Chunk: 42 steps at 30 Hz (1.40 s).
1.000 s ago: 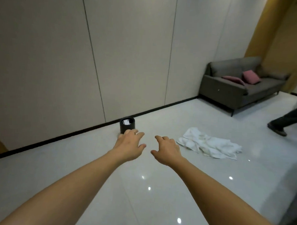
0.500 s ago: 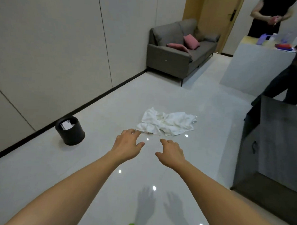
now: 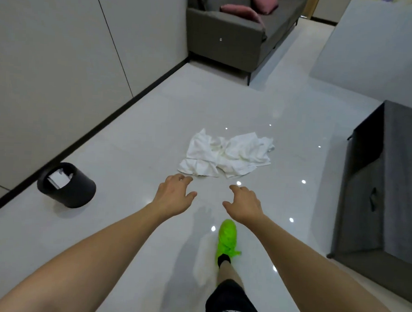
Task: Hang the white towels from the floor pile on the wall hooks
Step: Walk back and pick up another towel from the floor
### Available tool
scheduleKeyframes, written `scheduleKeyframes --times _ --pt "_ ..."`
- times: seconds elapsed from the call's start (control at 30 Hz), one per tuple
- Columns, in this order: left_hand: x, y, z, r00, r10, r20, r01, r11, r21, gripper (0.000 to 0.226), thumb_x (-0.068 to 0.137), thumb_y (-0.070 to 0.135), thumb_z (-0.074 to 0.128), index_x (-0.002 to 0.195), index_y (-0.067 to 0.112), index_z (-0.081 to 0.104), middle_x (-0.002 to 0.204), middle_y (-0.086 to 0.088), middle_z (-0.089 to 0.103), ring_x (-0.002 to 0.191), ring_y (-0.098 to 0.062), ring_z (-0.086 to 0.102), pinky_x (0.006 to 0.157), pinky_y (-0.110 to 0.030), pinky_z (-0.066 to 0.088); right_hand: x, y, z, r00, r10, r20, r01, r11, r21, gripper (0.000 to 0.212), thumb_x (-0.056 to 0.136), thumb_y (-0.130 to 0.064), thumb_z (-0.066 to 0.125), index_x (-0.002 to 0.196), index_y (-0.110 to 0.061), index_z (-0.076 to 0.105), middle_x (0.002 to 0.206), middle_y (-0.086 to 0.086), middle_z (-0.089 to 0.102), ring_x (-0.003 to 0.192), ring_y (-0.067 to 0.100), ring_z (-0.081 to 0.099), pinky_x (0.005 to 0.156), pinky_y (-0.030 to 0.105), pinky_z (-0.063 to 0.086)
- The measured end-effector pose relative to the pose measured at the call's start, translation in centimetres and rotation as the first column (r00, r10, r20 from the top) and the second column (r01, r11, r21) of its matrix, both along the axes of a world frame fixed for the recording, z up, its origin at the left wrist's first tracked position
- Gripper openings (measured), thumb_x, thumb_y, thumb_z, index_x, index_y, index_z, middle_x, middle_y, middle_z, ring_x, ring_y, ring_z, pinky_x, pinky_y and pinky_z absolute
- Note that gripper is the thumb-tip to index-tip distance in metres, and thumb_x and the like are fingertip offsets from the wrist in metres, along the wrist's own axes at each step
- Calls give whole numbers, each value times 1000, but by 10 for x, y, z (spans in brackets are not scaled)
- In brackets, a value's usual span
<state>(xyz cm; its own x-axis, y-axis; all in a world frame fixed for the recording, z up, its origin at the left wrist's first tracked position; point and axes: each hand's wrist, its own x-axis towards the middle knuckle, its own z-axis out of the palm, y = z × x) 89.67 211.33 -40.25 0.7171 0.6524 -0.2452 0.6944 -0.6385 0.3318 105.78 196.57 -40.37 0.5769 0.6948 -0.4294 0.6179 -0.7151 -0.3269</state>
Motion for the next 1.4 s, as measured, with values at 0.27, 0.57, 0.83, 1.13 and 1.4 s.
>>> scheduleKeyframes --times 0.27,0.57,0.83,1.13,1.4 --pt "134 121 -74 983 133 -127 -152 976 -158 54 93 44 53 140 18 46 141 -7 47 129 -27 42 103 -41 40 153 139 -83 985 -18 -173 5 997 -75 62 91 -41 55 146 -18 37 138 10 49 128 31 45 102 42 42" --pt "247 213 -149 943 225 -245 -292 912 -287 51 93 40 55 139 19 47 142 -8 47 132 -27 40 106 -39 35 261 228 -172 905 -199 -376 119 967 -226 56 90 -33 59 139 -11 46 127 13 59 124 30 50 98 35 41" --pt "287 277 -290 935 207 -289 -307 880 -362 47 92 33 59 134 13 53 132 -14 54 125 -30 47 104 -36 34 290 297 -309 858 -284 -429 176 946 -274 54 91 -31 59 139 -9 48 124 14 62 121 28 52 97 33 41" --pt "289 333 -527 924 117 -365 -291 835 -467 48 92 33 58 135 14 52 132 -14 53 124 -30 48 104 -36 34 255 381 -551 713 -489 -502 348 869 -352 48 88 -38 63 129 -13 58 112 6 67 106 21 61 82 22 39" --pt "270 376 -660 908 -43 -417 -197 835 -514 46 93 34 55 134 14 51 130 -13 53 120 -30 49 100 -34 36 258 452 -692 -58 -813 -580 740 355 -572 22 91 -18 66 103 0 66 100 19 69 84 28 69 79 38 60"
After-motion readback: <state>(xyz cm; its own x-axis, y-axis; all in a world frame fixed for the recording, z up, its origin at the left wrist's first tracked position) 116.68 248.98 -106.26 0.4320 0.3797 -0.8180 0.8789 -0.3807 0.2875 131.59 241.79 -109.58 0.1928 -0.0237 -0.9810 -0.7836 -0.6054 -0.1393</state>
